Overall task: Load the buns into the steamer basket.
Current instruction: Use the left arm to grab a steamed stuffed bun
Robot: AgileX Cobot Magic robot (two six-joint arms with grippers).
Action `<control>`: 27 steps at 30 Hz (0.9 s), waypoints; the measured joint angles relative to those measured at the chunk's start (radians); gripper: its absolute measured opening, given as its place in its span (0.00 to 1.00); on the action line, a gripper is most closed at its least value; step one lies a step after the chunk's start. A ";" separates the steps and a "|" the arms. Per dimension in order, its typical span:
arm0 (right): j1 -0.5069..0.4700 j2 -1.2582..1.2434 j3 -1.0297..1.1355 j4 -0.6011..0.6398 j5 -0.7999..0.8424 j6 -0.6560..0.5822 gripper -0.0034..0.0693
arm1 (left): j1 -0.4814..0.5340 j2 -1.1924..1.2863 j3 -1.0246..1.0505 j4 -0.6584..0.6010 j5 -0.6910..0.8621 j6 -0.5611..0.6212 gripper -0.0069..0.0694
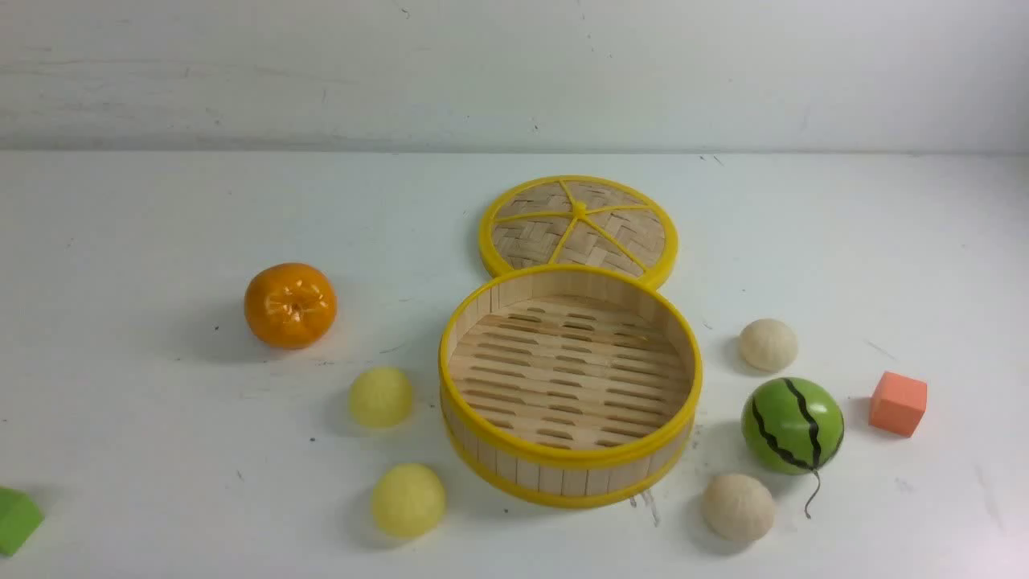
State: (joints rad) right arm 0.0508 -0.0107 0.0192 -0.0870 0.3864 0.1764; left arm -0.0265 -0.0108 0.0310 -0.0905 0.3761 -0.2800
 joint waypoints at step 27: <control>0.000 0.000 0.000 0.000 0.000 0.000 0.02 | 0.000 0.000 0.000 -0.207 -0.229 -0.158 0.40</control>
State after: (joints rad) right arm 0.0508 -0.0107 0.0192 -0.0870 0.3864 0.1764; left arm -0.0265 -0.0108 0.0310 -0.2977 0.1471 -0.4378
